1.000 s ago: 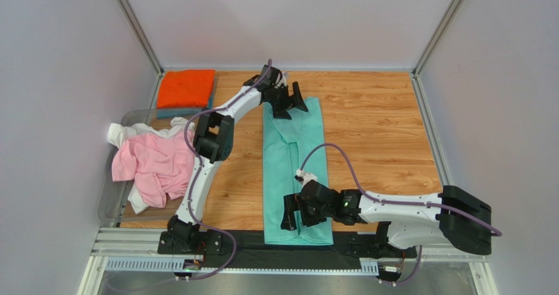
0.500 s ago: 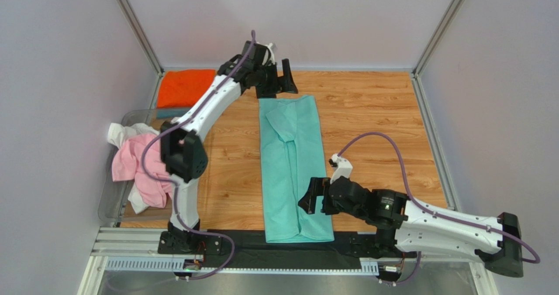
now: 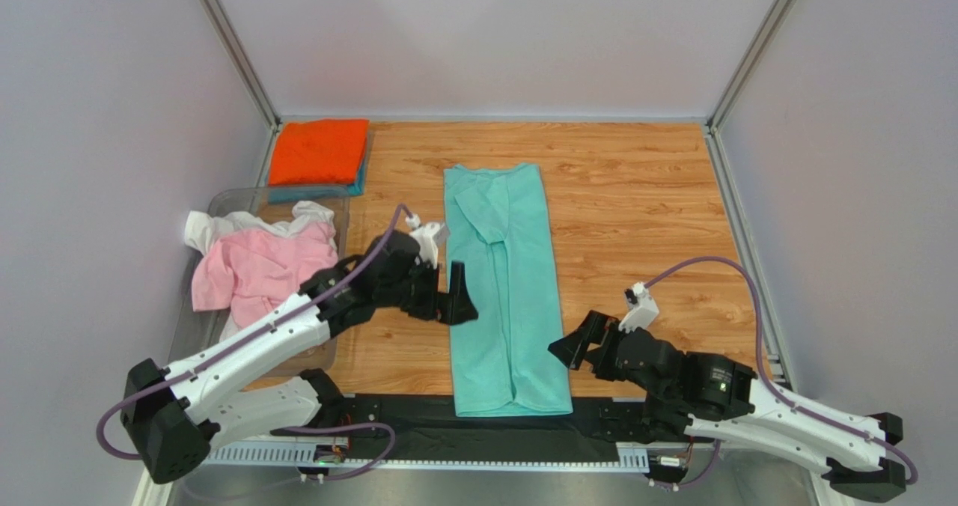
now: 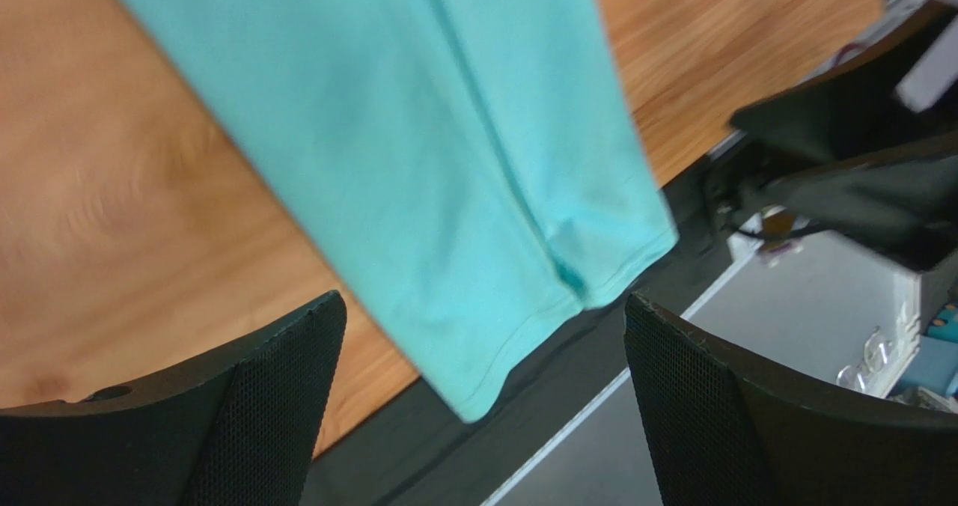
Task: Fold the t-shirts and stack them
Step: Fold the tshirt
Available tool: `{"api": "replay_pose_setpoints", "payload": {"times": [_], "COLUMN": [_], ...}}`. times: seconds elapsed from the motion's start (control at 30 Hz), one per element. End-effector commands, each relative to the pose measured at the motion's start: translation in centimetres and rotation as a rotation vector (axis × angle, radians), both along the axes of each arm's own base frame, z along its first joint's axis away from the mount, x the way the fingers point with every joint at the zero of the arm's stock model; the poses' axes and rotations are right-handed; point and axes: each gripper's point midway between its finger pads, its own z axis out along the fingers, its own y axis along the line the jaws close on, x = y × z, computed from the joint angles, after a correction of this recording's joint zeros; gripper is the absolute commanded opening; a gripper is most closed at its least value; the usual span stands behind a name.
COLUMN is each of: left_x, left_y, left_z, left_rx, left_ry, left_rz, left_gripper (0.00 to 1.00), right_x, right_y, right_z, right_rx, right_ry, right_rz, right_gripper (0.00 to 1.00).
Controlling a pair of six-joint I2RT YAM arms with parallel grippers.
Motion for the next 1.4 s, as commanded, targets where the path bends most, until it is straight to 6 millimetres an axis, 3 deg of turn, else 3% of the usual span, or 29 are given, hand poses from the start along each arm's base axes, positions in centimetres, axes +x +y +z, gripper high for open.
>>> {"api": "replay_pose_setpoints", "payload": {"times": [0.0,0.03,0.1,0.13,0.37,0.47,0.73,0.97,1.07,1.13,1.17,1.3,1.37], "left_x": [-3.0,-4.3,-6.4,-7.4,-12.5,-13.4,-14.4,-15.9,-16.4,-16.3,-16.2,-16.0,-15.9], "left_y": [0.7,1.2,1.1,1.5,-0.8,-1.2,-1.3,-0.4,-0.3,-0.2,-0.1,-0.2,-0.1], "left_z": [-1.6,-3.9,-4.7,-6.7,-10.3,-11.8,-12.9,-14.3,-14.9,-15.3,-15.4,-15.6,-15.6], "left_rx": [-0.063,-0.043,-0.073,-0.044,-0.074,-0.053,-0.051,-0.02,0.003,0.016,0.02,0.025,0.028], "left_ry": [0.051,0.086,0.116,0.144,0.248,0.289,0.336,0.388,0.404,0.405,0.404,0.396,0.394], "left_rz": [0.066,0.056,0.055,0.056,-0.035,-0.052,-0.067,-0.071,-0.079,-0.069,-0.063,-0.051,-0.046], "left_gripper": [1.0,1.0,1.0,1.0,0.99,0.97,0.86,0.74,0.63,0.51,0.31,0.26,0.19], "right_x": [0.5,0.4,0.2,0.0,-0.7,-1.4,-2.1,-2.0,-2.0,-2.0,-2.1,-2.3,-2.6], "right_y": [-1.4,-1.4,-1.4,-1.3,-1.1,-0.7,0.0,-0.2,-0.2,-0.2,-0.2,-0.2,0.0], "right_z": [-0.6,-0.6,-0.9,-1.1,-2.7,-3.8,-5.6,-5.7,-5.8,-5.8,-5.9,-6.0,-6.2], "right_rx": [0.021,0.033,0.048,0.048,-0.055,-0.12,-0.179,-0.151,-0.136,-0.126,-0.127,-0.128,-0.134], "right_ry": [0.002,0.006,0.014,0.019,0.086,0.14,0.196,0.188,0.189,0.19,0.191,0.202,0.214], "right_rz": [-0.079,-0.082,-0.074,-0.069,-0.039,-0.014,0.025,0.009,0.005,0.004,0.004,0.012,0.027], "right_gripper": [1.0,1.0,1.0,1.0,1.0,1.0,1.0,1.0,1.0,1.0,1.0,1.0,1.0]}}
